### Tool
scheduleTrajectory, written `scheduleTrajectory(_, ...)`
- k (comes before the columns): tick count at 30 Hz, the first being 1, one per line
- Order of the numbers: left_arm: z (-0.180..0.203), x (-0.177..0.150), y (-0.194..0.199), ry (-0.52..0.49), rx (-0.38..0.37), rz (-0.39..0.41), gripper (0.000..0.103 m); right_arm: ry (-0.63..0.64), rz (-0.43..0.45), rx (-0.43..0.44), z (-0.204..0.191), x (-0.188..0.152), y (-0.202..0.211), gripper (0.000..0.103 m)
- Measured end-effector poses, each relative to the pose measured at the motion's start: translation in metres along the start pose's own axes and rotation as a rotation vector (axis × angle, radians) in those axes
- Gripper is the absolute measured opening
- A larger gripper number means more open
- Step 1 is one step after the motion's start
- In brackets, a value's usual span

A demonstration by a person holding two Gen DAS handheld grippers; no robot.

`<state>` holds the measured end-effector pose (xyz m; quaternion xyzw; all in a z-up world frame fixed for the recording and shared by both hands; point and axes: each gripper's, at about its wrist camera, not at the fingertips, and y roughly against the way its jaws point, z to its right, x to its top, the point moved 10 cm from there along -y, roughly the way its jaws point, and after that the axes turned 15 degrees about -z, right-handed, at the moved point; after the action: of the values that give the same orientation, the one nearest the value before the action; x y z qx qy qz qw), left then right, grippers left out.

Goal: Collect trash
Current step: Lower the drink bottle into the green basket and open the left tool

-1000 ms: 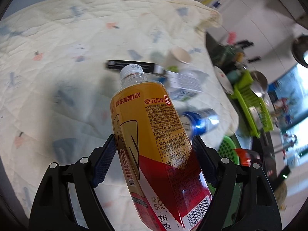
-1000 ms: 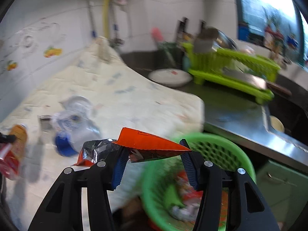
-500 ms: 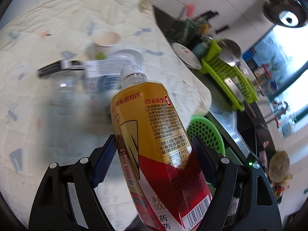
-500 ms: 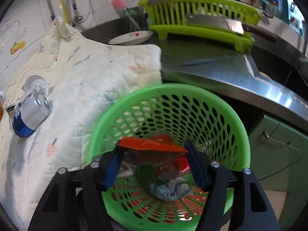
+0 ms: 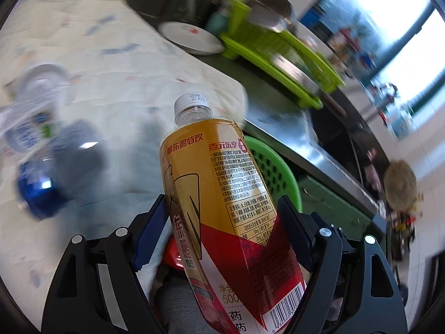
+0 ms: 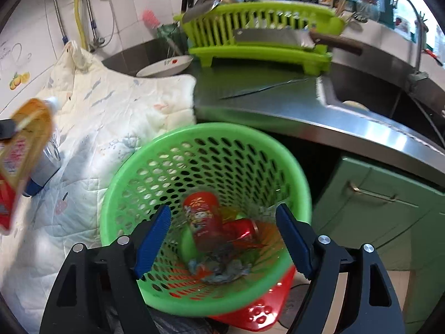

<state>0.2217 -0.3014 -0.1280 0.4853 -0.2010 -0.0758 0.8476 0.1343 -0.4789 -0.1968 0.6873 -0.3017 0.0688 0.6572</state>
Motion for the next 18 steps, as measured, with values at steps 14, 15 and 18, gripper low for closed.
scheduleTrajectory(14,0.067,0.000,-0.146,-0.205,0.048,-0.204,0.078,-0.073,0.110,-0.019,0.047,-0.027,0.054,0.078)
scheduleTrajectory(15,0.069,-0.001,-0.153,-0.211,0.054,-0.217,0.078,-0.081,0.116,-0.018,0.051,-0.029,0.057,0.079)
scheduleTrajectory(18,0.078,-0.003,-0.174,-0.259,0.072,-0.234,0.078,-0.094,0.121,-0.010,0.056,-0.032,0.059,0.079)
